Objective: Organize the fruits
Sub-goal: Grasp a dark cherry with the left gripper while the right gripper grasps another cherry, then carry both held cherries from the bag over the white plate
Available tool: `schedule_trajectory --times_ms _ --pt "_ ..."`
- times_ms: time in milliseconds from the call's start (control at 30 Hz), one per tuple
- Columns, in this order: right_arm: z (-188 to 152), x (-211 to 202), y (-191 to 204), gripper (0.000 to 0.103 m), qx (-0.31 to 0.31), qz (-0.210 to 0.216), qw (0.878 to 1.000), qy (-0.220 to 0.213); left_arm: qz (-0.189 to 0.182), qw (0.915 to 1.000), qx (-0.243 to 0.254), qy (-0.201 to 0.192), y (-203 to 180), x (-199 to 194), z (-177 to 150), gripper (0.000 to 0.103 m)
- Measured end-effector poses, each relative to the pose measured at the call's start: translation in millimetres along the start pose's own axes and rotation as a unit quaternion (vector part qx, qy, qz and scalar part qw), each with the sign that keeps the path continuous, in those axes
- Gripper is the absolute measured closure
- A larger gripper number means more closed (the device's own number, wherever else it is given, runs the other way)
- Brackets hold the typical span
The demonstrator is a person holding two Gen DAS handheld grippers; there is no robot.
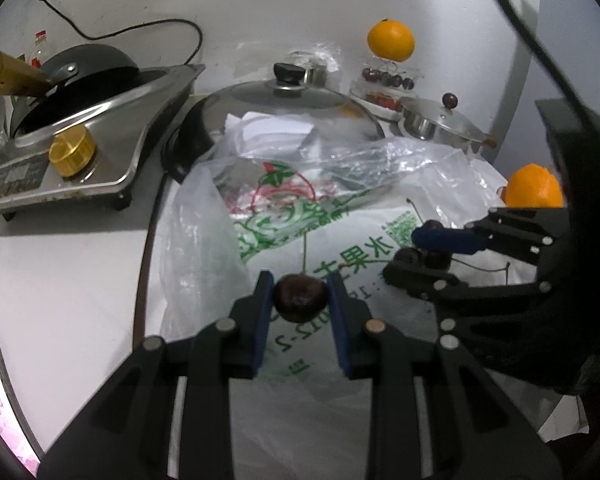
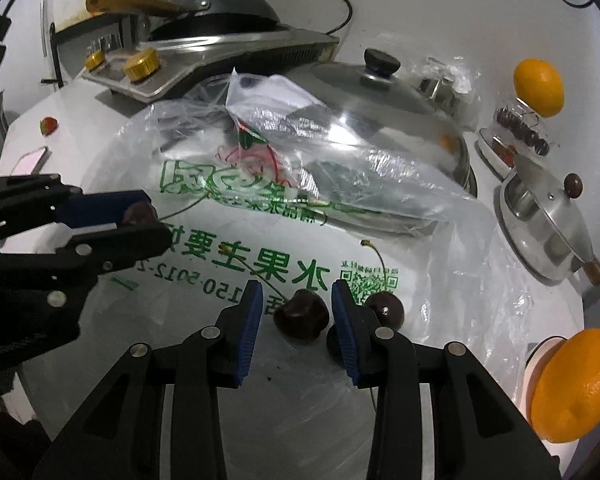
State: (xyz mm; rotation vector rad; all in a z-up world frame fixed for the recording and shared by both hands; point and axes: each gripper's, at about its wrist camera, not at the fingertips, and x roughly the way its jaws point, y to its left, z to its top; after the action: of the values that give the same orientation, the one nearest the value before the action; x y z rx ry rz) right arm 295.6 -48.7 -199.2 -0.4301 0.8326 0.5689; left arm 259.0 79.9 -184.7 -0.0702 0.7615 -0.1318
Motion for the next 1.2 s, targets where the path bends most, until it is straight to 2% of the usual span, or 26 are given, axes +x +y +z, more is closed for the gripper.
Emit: schedule_trajectory --times_ms 133,267,567,1200 --pt "-1 1 3 0.065 -0.011 -0.010 1.000 -0.001 -0.001 1.0000 -0.003 0.001 1 1 -1 0.075" --pt "-2 2 4 0.073 -0.021 -0.017 1.000 -0.004 -0.003 1.0000 -0.006 0.001 0 -1 -1 0.075" --pt "-3 -4 10 0.073 -0.035 -0.015 0.999 -0.014 -0.002 1.0000 -0.006 0.000 -2 -8 -4 0.075" --pt "-10 -60 7 0.073 -0.018 -0.008 0.998 -0.051 -0.006 0.9998 0.003 -0.019 -20 -39 -6 0.075"
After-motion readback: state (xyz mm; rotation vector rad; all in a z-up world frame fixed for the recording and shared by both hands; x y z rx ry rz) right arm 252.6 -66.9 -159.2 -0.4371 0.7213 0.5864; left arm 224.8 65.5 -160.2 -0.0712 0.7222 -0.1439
